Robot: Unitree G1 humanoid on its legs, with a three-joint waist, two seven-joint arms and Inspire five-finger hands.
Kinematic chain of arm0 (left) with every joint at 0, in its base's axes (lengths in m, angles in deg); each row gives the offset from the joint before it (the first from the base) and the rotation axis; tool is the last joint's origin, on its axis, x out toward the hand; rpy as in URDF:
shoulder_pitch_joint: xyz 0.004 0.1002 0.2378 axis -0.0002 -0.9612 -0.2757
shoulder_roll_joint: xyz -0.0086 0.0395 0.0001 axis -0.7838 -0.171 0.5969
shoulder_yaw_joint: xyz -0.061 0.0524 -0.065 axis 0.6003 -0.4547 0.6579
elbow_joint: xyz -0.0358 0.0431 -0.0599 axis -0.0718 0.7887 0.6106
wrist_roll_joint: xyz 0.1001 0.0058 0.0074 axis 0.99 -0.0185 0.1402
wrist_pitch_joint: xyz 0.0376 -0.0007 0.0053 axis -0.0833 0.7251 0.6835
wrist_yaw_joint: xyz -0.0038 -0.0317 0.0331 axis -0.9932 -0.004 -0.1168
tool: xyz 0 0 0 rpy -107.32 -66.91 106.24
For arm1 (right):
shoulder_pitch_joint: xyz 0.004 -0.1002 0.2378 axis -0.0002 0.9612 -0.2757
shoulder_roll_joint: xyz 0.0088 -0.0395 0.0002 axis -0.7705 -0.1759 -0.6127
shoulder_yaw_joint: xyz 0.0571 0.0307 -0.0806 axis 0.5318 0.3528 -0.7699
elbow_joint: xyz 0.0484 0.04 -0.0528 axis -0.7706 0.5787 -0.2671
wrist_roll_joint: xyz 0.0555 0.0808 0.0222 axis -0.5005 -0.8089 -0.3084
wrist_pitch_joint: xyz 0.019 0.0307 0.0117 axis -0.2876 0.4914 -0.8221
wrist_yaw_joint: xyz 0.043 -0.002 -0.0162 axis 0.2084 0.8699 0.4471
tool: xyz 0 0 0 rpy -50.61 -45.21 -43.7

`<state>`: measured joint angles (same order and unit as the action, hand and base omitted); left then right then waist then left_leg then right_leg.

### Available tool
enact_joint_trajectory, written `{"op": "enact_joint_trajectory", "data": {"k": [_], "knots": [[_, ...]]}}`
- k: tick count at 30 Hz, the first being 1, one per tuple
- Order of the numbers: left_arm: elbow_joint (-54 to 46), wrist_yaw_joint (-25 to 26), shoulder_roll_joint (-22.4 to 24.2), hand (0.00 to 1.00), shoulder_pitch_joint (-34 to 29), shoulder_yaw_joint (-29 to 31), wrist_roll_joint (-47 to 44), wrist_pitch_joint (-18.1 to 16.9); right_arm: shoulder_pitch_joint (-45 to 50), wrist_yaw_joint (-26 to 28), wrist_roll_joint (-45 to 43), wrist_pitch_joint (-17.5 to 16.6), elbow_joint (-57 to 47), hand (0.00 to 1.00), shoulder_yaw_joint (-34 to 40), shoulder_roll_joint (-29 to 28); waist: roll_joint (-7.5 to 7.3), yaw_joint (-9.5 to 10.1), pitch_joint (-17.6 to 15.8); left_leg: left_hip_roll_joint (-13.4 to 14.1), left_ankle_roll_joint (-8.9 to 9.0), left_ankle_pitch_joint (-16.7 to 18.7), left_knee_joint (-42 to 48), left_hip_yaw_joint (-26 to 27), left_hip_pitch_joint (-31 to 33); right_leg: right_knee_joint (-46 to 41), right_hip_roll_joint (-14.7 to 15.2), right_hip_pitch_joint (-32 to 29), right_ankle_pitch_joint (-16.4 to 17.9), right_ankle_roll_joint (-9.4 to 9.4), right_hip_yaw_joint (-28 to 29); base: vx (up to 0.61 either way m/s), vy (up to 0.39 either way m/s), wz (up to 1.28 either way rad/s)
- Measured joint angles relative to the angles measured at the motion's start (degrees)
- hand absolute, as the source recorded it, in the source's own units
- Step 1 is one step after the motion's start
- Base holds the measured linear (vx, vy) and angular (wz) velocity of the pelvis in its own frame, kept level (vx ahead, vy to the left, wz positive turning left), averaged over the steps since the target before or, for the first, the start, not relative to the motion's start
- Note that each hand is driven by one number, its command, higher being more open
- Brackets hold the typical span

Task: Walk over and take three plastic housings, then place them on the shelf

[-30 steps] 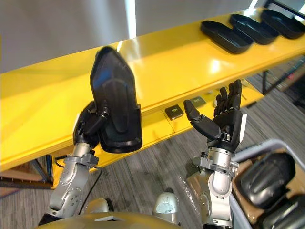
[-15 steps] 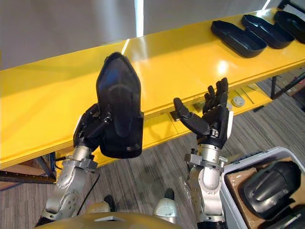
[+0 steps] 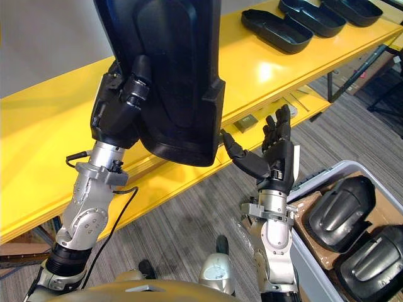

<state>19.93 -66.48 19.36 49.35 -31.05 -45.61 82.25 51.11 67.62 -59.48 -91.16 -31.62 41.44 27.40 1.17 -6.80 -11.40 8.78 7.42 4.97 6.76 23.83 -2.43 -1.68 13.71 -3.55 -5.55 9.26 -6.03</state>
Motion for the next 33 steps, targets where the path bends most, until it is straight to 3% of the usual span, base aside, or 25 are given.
{"op": "enact_joint_trajectory", "data": {"k": [8,15,23,27,33], "knots": [[15.99,9.46,-2.03,0.00,7.03,-0.39,0.87,2.99,-0.08,4.65,-0.16,0.94,0.00,1.00,-1.31,1.70,0.13,-2.56,-0.01,-0.05,-0.03,0.11,1.14,2.18,0.95,2.94,-0.15,-1.01,-2.14,0.27,2.37,-0.08,-0.019,-0.17],[24.52,16.39,-2.02,0.00,11.69,-1.69,9.26,5.54,1.31,5.20,-1.25,1.57,0.00,1.00,-3.00,1.65,-0.26,-5.68,-0.84,1.06,0.25,1.04,3.07,4.70,2.27,3.88,-1.33,-3.34,-3.79,-0.10,5.43,-0.04,-0.033,-0.20],[28.56,23.21,-1.98,0.00,21.09,-0.15,10.58,5.58,0.48,5.39,-2.58,2.67,-0.11,1.00,-6.30,1.58,-0.25,-6.86,-6.44,1.86,0.11,2.08,5.99,6.21,4.56,4.92,-1.84,-5.44,-5.57,-0.23,7.74,-0.07,-0.034,-0.12],[29.85,25.00,-1.96,0.00,21.30,1.86,6.36,5.44,0.15,5.38,-2.59,3.08,-0.96,1.00,-7.38,1.56,-0.15,-7.53,-7.80,1.85,0.10,2.08,5.97,6.21,4.73,4.92,-1.86,-5.66,-5.62,-0.17,7.85,-0.04,-0.030,-0.01],[30.41,29.45,-1.76,0.00,24.32,4.30,1.30,0.36,-0.82,5.31,-2.51,3.57,-1.59,1.00,-10.55,1.44,-0.42,-7.20,-8.93,1.80,-0.03,1.97,6.00,6.25,5.32,4.86,-1.87,-6.31,-5.87,-0.22,7.98,-0.04,-0.027,0.00]]}}
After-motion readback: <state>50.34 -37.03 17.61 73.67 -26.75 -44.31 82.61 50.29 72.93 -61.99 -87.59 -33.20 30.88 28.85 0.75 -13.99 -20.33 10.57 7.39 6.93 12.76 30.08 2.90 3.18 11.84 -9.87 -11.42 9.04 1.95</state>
